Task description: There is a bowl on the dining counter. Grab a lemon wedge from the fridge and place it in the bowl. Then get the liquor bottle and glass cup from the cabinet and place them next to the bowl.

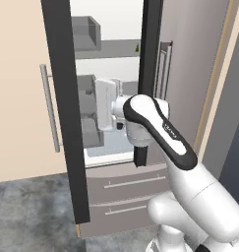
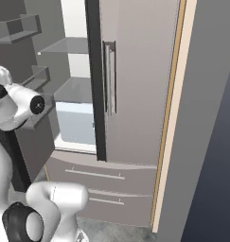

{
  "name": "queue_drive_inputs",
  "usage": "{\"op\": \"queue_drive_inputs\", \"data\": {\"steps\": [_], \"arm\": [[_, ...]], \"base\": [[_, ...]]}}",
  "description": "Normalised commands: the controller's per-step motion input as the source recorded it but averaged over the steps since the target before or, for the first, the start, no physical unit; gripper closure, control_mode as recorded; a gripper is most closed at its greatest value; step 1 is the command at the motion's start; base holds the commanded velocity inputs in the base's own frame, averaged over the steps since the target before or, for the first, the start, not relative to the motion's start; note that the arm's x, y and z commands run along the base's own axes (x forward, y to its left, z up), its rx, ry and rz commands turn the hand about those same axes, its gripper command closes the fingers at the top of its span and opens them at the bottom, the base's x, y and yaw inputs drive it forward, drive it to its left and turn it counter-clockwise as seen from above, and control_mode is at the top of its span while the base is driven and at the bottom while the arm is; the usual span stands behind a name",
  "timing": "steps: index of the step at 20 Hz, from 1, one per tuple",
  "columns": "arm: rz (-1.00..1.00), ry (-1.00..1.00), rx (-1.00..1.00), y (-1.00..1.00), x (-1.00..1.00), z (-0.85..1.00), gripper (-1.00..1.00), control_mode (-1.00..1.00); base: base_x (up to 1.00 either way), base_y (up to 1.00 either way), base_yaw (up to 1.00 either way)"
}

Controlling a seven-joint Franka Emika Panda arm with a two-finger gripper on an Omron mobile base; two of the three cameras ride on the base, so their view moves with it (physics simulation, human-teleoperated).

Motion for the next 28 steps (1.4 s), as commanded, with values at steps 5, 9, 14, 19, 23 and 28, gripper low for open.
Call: {"op": "queue_drive_inputs", "data": {"steps": [5,9,14,19,23,28], "arm": [[-0.19,0.00,0.00,-1.00,-0.59,0.39,-1.00,-1.00],[-0.17,0.00,-0.09,-1.00,-0.05,0.44,-1.00,-1.00],[-0.14,0.00,-0.22,-1.00,0.21,0.42,-1.00,-1.00],[-0.04,0.00,-0.31,-0.99,0.27,0.07,-1.00,-1.00],[-0.01,0.00,-0.37,-0.82,0.21,-0.01,-1.00,-1.00],[0.00,-0.03,-0.40,-0.56,0.24,-0.09,-1.00,-1.00]], "base": [[0.00,0.00,0.00],[0.00,0.00,0.00],[0.00,0.00,0.00],[0.00,0.00,0.00],[0.00,0.00,0.00],[0.00,0.00,0.00]]}}
